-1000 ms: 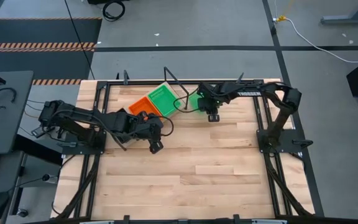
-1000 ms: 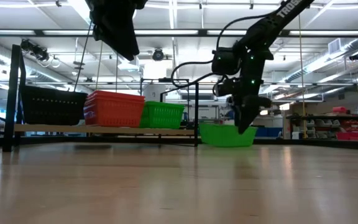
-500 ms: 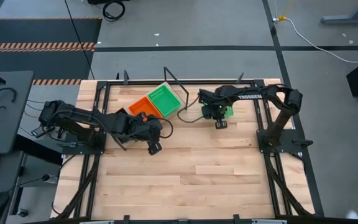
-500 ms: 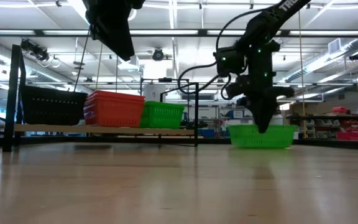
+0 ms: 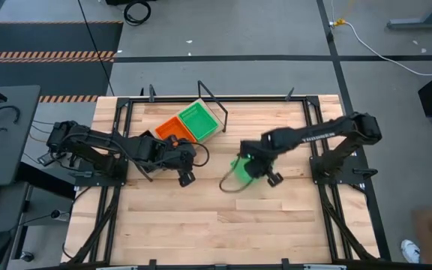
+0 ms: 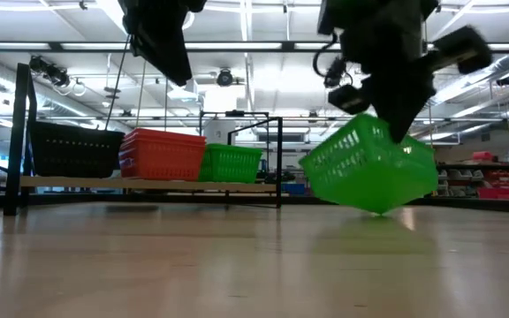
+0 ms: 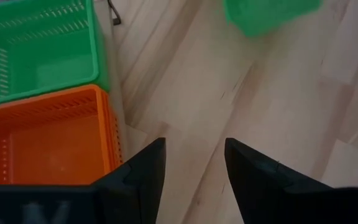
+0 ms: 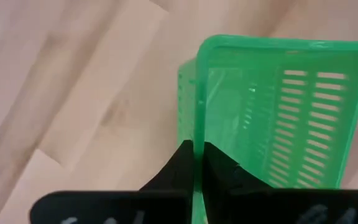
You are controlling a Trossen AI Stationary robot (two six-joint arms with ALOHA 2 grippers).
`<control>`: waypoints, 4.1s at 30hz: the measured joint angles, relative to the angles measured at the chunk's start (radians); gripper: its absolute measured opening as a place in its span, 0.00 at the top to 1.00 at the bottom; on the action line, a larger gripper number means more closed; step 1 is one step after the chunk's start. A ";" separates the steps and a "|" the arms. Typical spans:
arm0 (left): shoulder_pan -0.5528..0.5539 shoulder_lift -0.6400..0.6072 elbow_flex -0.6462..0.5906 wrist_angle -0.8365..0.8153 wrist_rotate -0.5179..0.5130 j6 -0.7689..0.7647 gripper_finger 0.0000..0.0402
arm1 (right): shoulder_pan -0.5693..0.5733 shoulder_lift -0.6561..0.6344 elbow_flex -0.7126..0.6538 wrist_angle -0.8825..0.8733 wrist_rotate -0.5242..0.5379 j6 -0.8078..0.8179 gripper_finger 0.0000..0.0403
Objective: Stack baskets on shelf by color
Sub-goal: Stack the green bin on top of the green bin on the shelf
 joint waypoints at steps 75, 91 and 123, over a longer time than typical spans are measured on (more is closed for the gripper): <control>-0.298 0.003 0.000 -0.052 -0.022 -0.203 0.57 | 0.401 0.374 0.197 0.136 0.466 0.939 0.97; -0.387 0.005 0.000 -0.050 -0.086 -0.332 0.57 | 0.382 0.268 0.327 0.029 0.616 0.445 0.99; -0.278 0.004 0.000 -0.078 -0.225 -0.267 0.57 | -0.199 0.252 0.506 0.255 0.190 -0.525 0.99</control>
